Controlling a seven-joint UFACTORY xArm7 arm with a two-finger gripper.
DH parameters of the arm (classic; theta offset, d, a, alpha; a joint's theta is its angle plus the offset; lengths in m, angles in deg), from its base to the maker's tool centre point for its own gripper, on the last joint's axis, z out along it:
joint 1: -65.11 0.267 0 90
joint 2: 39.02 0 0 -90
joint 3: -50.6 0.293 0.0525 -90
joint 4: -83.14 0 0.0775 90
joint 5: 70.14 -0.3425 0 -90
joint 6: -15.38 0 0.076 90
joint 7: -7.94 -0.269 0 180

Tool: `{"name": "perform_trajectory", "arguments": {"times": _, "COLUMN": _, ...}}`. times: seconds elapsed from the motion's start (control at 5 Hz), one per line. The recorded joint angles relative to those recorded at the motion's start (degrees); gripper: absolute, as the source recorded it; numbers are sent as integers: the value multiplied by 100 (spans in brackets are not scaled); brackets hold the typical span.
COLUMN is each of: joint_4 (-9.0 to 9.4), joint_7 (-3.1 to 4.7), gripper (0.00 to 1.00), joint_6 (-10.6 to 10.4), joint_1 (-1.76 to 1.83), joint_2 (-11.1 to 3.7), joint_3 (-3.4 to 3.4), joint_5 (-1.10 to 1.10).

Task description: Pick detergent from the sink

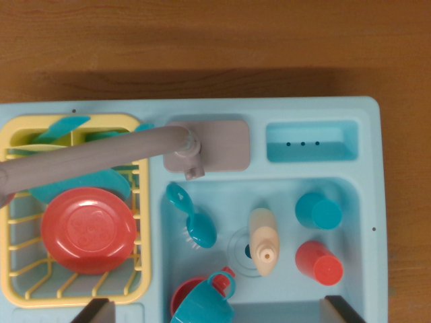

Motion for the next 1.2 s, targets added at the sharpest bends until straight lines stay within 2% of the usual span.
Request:
{"name": "perform_trajectory", "arguments": {"times": 0.6, "joint_4": 71, "joint_7": 23, "gripper": 0, "joint_6": -86, "joint_1": -8, "joint_2": -22, "joint_3": -9, "joint_5": -8}}
{"name": "perform_trajectory", "arguments": {"times": 0.8, "joint_4": 170, "joint_7": 56, "gripper": 0, "joint_6": -207, "joint_1": -19, "joint_2": -54, "joint_3": -21, "joint_5": -20}}
{"name": "perform_trajectory", "arguments": {"times": 1.0, "joint_4": 170, "joint_7": 56, "gripper": 0, "joint_6": -207, "joint_1": -19, "joint_2": -54, "joint_3": -21, "joint_5": -20}}
{"name": "perform_trajectory", "arguments": {"times": 1.2, "joint_4": 293, "joint_7": 97, "gripper": 0, "joint_6": -356, "joint_1": -33, "joint_2": -92, "joint_3": -36, "joint_5": -34}}
